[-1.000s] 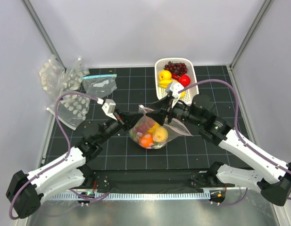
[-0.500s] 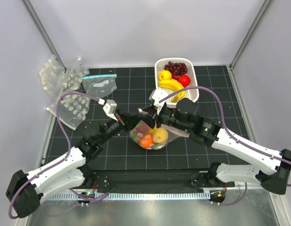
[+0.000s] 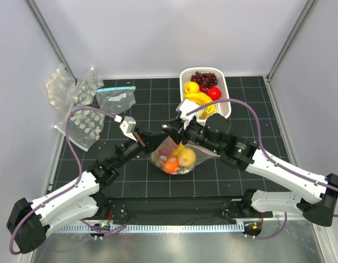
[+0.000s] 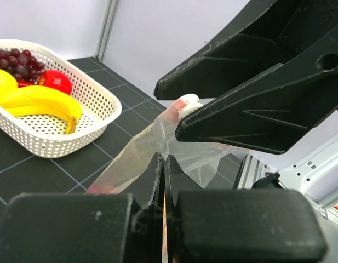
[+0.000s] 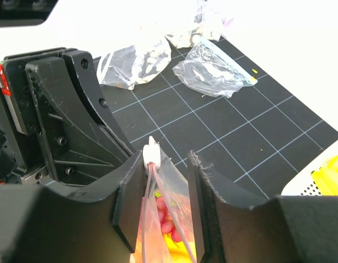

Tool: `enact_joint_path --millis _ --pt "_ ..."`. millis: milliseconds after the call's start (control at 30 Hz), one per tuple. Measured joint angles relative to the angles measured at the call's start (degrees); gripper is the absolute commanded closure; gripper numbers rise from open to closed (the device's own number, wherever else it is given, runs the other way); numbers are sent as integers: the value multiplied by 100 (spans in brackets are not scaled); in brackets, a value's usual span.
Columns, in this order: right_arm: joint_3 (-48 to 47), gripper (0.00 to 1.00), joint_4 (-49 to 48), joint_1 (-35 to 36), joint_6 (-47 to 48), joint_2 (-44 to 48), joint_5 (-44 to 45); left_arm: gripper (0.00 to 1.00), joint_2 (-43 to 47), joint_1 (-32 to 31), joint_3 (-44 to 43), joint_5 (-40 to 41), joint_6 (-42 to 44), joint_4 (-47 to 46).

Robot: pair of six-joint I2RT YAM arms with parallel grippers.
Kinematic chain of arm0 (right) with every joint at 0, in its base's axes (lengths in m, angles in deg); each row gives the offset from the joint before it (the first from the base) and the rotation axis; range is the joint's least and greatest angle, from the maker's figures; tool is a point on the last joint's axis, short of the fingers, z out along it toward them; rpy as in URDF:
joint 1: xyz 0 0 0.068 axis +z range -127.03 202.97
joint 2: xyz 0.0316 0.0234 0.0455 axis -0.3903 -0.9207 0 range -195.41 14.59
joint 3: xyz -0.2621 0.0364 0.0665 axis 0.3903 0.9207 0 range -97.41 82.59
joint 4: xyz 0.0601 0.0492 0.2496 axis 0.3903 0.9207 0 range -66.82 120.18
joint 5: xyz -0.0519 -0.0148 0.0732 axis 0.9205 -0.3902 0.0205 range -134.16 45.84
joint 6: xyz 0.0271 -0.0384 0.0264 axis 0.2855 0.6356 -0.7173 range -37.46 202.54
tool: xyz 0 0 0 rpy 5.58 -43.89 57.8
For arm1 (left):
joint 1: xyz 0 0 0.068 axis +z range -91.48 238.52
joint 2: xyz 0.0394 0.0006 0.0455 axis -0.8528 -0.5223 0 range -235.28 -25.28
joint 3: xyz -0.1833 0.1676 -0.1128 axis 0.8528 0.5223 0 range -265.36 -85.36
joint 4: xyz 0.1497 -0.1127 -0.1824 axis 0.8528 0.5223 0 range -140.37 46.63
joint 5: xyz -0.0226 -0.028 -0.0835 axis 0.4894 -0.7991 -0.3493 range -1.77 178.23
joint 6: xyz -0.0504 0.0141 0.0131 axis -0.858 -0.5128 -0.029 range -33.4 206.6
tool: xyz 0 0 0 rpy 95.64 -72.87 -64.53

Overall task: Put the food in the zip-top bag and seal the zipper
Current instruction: Zip the zipper food storage bag at the center of the board.

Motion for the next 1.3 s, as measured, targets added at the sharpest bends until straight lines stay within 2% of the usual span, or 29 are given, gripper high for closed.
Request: enact_joint_path --millis 67,133,233,333,433,467,533,600,633,667,733,767,867,1133,1300 --pt "-4 49 -7 0 2 0 28 100 0 -4 0 0 7 0" --pt "-4 49 -15 0 0 0 39 100 0 -7 0 -15 13 0" --pt "-4 59 -76 0 -2 0 37 100 0 -9 0 -22 17 0" --pt "-9 62 -120 0 -24 0 31 100 0 -9 0 -22 39 0" --pt "-11 77 -162 0 -35 0 11 99 0 -9 0 -22 57 0" --pt "-11 89 -168 0 -44 0 9 100 0 -9 0 -22 59 0" --pt "-13 99 -166 2 -55 0 4 100 0 -9 0 -22 59 0" --pt "-13 99 -157 2 -92 0 -11 96 0 -9 0 -22 63 0" --pt "-13 99 -157 2 -101 0 -15 91 0 -9 0 -22 74 0" --pt "-13 99 -160 2 -101 0 -22 79 0 -9 0 -17 83 2" --pt "-13 99 -157 2 -103 0 -37 68 35 -11 0 -11 114 22" --pt "-13 99 -151 2 -103 4 -59 59 68 -11 0 -13 107 44" --pt "-13 99 -122 2 -105 46 -210 50 273 -11 0 -11 120 72" --pt "-13 99 177 2 -122 369 -629 42 664 -24 0 -79 146 61" --pt "-13 99 269 2 -138 522 -807 47 649 -26 0 -146 151 61"
